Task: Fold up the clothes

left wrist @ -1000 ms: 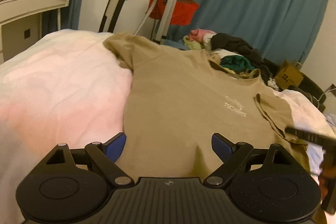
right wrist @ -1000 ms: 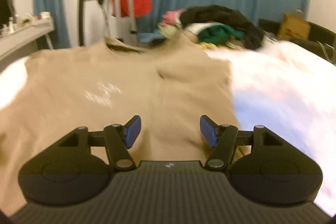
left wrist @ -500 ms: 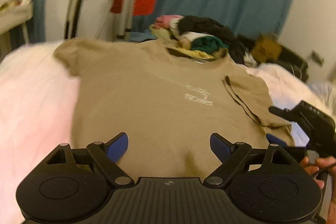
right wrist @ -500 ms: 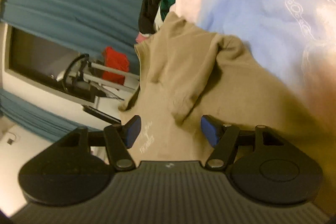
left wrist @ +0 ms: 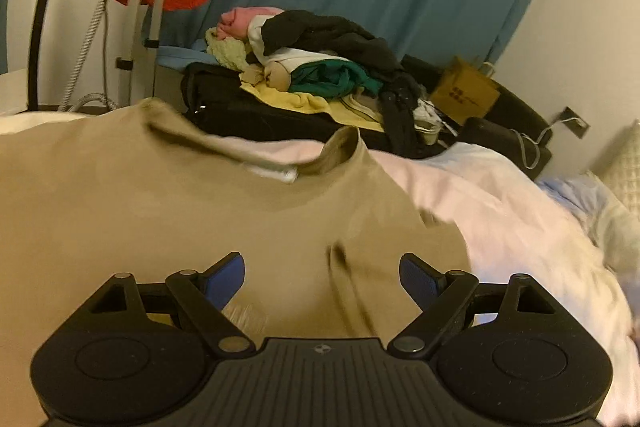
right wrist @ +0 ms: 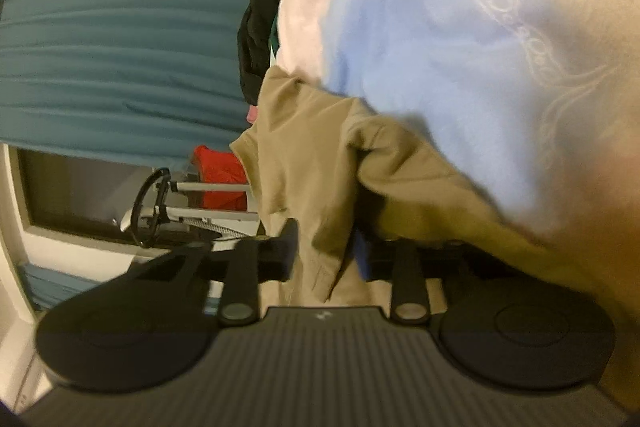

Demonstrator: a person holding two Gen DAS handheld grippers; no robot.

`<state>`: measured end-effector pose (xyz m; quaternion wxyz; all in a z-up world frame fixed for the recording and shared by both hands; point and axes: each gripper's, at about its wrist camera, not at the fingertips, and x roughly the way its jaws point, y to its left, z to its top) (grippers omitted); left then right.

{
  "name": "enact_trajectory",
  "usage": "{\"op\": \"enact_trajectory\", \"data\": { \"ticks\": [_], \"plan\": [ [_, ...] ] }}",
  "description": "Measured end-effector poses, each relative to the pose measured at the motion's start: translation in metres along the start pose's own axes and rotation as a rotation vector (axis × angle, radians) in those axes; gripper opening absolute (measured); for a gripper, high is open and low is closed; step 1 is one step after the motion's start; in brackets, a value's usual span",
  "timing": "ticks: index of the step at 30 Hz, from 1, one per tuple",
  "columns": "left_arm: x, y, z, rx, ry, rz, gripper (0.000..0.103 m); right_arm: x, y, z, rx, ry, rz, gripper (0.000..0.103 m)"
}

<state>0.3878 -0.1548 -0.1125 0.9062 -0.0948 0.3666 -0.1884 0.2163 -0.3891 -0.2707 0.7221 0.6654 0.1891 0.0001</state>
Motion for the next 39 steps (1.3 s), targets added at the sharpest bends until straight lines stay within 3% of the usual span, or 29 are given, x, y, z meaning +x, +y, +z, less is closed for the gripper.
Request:
{"op": "enact_trajectory", "data": {
  "ticks": [2, 6, 9, 10, 12, 15, 20, 23, 27, 31, 35, 37, 39],
  "plan": [
    [0.030, -0.006, 0.007, 0.034, 0.024, -0.019, 0.078, 0.003, -0.003, 0.001, 0.016, -0.008, 0.005, 0.019],
    [0.065, -0.019, 0.008, 0.087, 0.048, -0.057, 0.071, 0.008, -0.001, 0.003, 0.013, -0.008, 0.014, 0.017],
    [0.081, -0.028, 0.002, 0.160, 0.076, -0.064, 0.046, 0.010, -0.001, 0.005, 0.020, -0.008, 0.017, 0.010],
    [0.083, -0.029, 0.000, 0.176, 0.082, -0.073, 0.043, 0.011, -0.001, 0.005, 0.016, -0.006, 0.019, 0.008],
    [0.085, -0.031, -0.003, 0.208, 0.090, -0.089, 0.015, 0.015, 0.002, 0.004, 0.000, 0.007, 0.034, 0.006],
    [0.078, -0.030, 0.004, 0.231, 0.083, -0.084, 0.009, 0.018, 0.009, 0.003, -0.025, 0.026, 0.046, 0.005],
    [0.041, -0.023, 0.047, 0.226, 0.023, -0.094, 0.008, 0.020, 0.044, -0.016, -0.084, 0.050, 0.085, 0.005],
    [0.021, -0.014, 0.074, 0.245, 0.002, -0.058, 0.008, 0.035, 0.074, -0.040, -0.113, 0.068, 0.109, 0.005],
    [0.019, 0.017, 0.094, 0.251, -0.006, 0.084, 0.008, 0.069, 0.108, -0.071, -0.155, 0.075, 0.083, 0.005],
    [0.045, 0.068, 0.087, 0.198, 0.034, 0.209, 0.009, 0.105, 0.113, -0.092, -0.239, 0.096, -0.019, 0.005],
    [0.058, 0.101, 0.069, 0.148, 0.079, 0.223, 0.021, 0.132, 0.098, -0.098, -0.325, 0.135, -0.190, 0.008],
    [0.050, 0.107, 0.063, 0.151, 0.077, 0.221, 0.026, 0.132, 0.104, -0.097, -0.345, 0.154, -0.207, 0.008],
    [0.032, 0.110, 0.061, 0.131, 0.062, 0.195, 0.045, 0.128, 0.112, -0.097, -0.376, 0.174, -0.216, 0.010]
  ]
}}
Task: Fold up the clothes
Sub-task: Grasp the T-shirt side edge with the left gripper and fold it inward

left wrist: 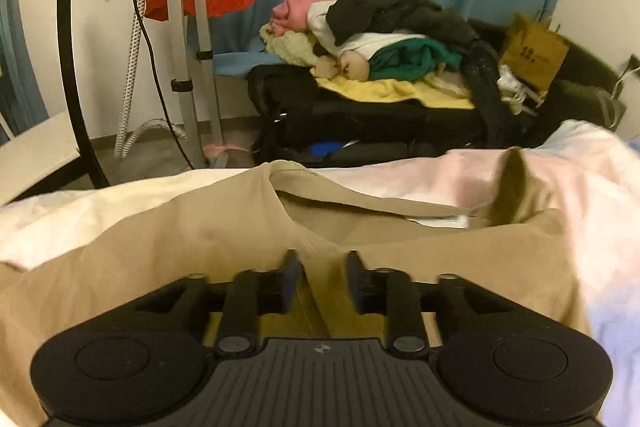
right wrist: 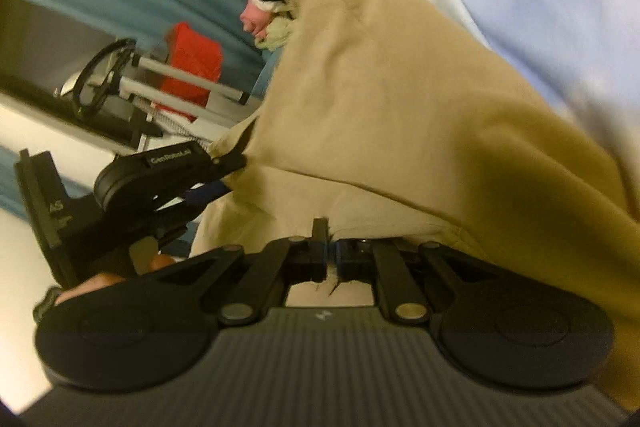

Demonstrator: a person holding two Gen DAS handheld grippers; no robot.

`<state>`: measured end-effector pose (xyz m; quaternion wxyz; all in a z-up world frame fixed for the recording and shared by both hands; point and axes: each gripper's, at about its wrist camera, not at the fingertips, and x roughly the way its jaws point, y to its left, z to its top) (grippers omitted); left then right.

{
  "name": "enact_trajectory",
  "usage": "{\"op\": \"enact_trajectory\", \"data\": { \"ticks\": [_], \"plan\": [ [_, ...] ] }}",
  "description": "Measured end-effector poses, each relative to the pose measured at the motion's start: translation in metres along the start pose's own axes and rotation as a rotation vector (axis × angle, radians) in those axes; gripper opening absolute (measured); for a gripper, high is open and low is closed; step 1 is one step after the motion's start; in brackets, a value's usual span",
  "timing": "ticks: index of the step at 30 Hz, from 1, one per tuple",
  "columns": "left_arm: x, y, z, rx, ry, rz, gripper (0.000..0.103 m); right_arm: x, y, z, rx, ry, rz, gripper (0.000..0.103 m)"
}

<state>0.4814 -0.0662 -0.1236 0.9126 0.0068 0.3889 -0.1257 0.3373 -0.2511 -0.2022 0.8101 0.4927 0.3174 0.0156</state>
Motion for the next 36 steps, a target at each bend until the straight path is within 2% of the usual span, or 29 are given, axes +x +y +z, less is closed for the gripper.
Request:
{"op": "enact_trajectory", "data": {
  "ticks": [1, 3, 4, 5, 8, 11, 15, 19, 21, 23, 26, 28, 32, 34, 36],
  "plan": [
    [-0.011, 0.004, -0.003, -0.014, -0.013, -0.012, 0.047, -0.003, 0.006, 0.004, -0.027, 0.005, -0.005, 0.012],
    [-0.039, 0.006, -0.012, -0.020, -0.040, -0.026, 0.052, -0.029, 0.021, 0.003, -0.088, 0.005, 0.006, 0.031],
    [-0.053, 0.006, -0.016, -0.021, -0.053, -0.031, 0.053, -0.043, 0.028, 0.002, -0.119, 0.004, 0.011, 0.047],
    [-0.069, 0.006, -0.023, -0.021, -0.064, -0.035, 0.057, -0.065, 0.030, -0.001, -0.158, -0.010, 0.025, 0.057],
    [-0.125, 0.011, -0.057, -0.040, -0.090, -0.058, 0.059, -0.135, 0.034, -0.014, -0.275, -0.057, 0.071, 0.059],
    [-0.181, 0.009, -0.105, -0.074, -0.102, -0.085, 0.059, -0.184, 0.032, -0.026, -0.329, -0.084, 0.074, 0.059],
    [-0.245, 0.000, -0.181, -0.176, -0.049, -0.186, 0.059, -0.263, 0.000, -0.047, -0.345, -0.110, 0.062, 0.059],
    [-0.292, -0.020, -0.250, -0.213, 0.028, -0.251, 0.059, -0.327, -0.022, -0.071, -0.408, -0.143, 0.015, 0.059],
    [-0.307, -0.030, -0.275, -0.235, 0.046, -0.301, 0.059, -0.346, -0.024, -0.082, -0.470, -0.146, -0.009, 0.061],
    [-0.317, -0.041, -0.296, -0.234, 0.060, -0.326, 0.059, -0.361, -0.025, -0.089, -0.518, -0.163, -0.014, 0.085],
    [-0.324, -0.063, -0.315, -0.199, 0.095, -0.323, 0.059, -0.382, -0.029, -0.088, -0.522, -0.195, 0.011, 0.085],
    [-0.329, -0.079, -0.324, -0.172, 0.107, -0.320, 0.059, -0.396, -0.037, -0.079, -0.469, -0.224, 0.015, 0.085],
    [-0.332, -0.121, -0.335, -0.096, 0.140, -0.333, 0.058, -0.419, -0.060, -0.052, -0.363, -0.311, -0.040, 0.086],
    [-0.331, -0.145, -0.341, -0.049, 0.157, -0.345, 0.055, -0.428, -0.071, -0.040, -0.335, -0.346, -0.074, 0.086],
    [-0.327, -0.167, -0.346, -0.011, 0.182, -0.349, 0.053, -0.429, -0.078, -0.034, -0.323, -0.353, -0.090, 0.087]
  ]
}}
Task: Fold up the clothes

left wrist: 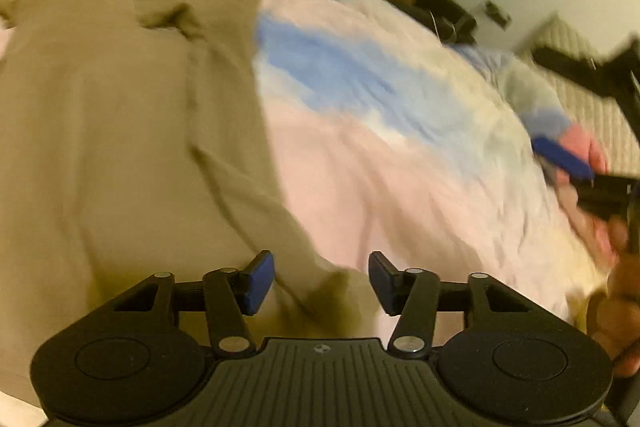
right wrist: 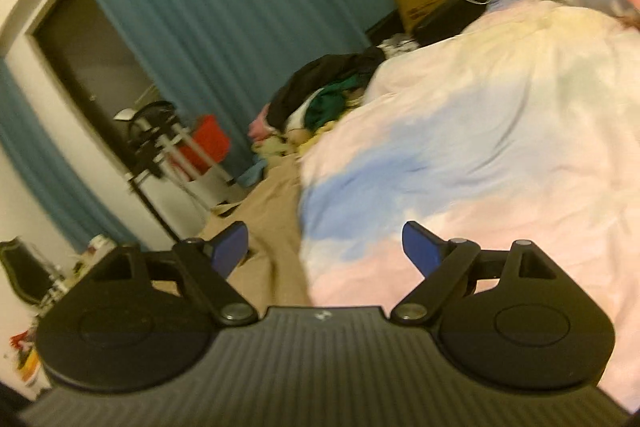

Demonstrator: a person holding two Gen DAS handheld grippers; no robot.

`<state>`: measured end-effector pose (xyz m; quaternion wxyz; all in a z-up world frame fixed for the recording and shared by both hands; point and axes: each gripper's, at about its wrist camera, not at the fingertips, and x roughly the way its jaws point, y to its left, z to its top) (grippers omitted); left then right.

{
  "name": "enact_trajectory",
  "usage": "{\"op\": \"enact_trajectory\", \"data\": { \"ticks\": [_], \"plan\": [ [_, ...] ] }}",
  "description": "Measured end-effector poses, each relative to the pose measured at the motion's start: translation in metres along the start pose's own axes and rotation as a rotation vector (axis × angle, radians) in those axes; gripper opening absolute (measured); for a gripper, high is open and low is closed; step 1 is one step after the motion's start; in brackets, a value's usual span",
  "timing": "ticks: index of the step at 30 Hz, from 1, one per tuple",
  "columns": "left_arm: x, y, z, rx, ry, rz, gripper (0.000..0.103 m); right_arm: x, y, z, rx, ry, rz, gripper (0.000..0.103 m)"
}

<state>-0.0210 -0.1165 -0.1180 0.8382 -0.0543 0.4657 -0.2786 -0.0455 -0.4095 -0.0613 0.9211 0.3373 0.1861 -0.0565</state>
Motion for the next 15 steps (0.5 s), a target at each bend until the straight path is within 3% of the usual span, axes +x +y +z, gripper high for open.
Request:
{"op": "enact_trajectory", "data": {
  "ticks": [10, 13, 14, 15],
  "plan": [
    [0.058, -0.030, -0.013, 0.135, 0.102, 0.068, 0.056, 0.024, -0.011, -0.007, -0.006, 0.073, 0.031, 0.087],
    [0.066, -0.023, -0.012, 0.107, 0.108, 0.085, 0.037, 0.030, -0.014, -0.008, -0.005, 0.091, 0.031, 0.086],
    [0.065, -0.018, -0.010, 0.085, 0.103, 0.075, 0.022, 0.031, -0.017, -0.008, 0.004, 0.092, 0.025, 0.086],
    [0.061, -0.014, -0.007, 0.061, 0.095, 0.061, 0.019, 0.032, -0.019, -0.008, 0.012, 0.093, 0.019, 0.086]
  ]
}}
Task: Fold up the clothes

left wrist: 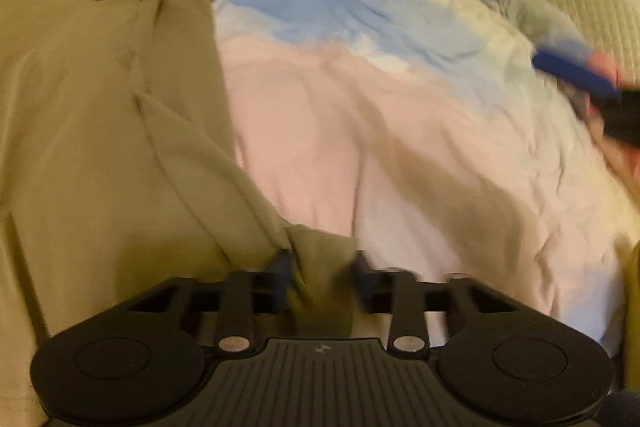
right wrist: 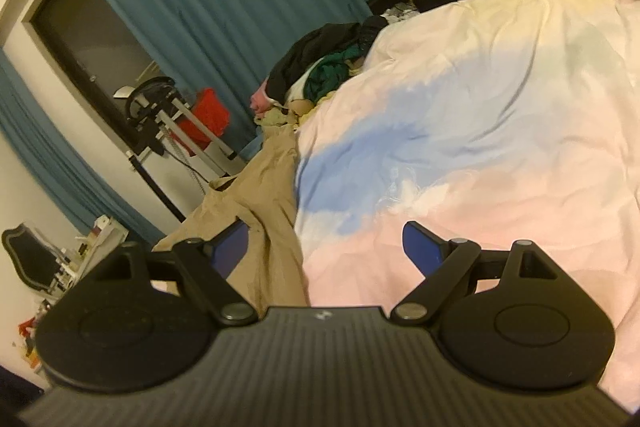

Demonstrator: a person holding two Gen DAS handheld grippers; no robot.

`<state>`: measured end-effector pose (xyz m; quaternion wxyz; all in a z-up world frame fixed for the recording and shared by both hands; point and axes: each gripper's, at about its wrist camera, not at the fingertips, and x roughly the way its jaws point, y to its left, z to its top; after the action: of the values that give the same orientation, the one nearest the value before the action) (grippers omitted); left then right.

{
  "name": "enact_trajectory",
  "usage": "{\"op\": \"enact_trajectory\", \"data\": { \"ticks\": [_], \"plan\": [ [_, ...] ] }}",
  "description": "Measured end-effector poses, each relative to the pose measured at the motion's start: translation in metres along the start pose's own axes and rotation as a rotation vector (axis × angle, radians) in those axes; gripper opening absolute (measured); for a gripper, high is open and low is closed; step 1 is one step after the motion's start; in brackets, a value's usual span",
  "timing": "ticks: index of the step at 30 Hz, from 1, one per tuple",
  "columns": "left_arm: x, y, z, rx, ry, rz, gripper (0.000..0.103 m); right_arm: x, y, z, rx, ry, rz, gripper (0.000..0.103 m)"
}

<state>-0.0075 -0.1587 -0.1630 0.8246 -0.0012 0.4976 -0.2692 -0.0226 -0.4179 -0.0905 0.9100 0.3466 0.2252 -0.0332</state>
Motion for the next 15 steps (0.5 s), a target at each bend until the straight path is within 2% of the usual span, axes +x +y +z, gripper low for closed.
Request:
{"op": "enact_trajectory", "data": {
  "ticks": [5, 8, 11, 13, 15],
  "plan": [
    [-0.051, 0.035, 0.002, -0.152, -0.072, -0.119, 0.017, 0.003, -0.005, -0.001, 0.029, 0.008, 0.006, 0.086],
    [-0.089, 0.063, -0.004, -0.233, -0.103, -0.163, 0.017, 0.004, 0.002, -0.003, 0.007, 0.012, 0.002, 0.086],
    [-0.114, 0.093, -0.015, -0.285, -0.088, -0.153, 0.016, 0.010, 0.008, -0.009, -0.010, 0.040, 0.000, 0.086],
    [-0.121, 0.114, -0.023, -0.334, -0.046, -0.130, 0.014, 0.016, 0.014, -0.015, -0.018, 0.064, 0.007, 0.086],
    [-0.120, 0.131, -0.031, -0.364, 0.012, -0.099, 0.002, 0.020, 0.020, -0.020, -0.039, 0.085, -0.002, 0.086]
  ]
}}
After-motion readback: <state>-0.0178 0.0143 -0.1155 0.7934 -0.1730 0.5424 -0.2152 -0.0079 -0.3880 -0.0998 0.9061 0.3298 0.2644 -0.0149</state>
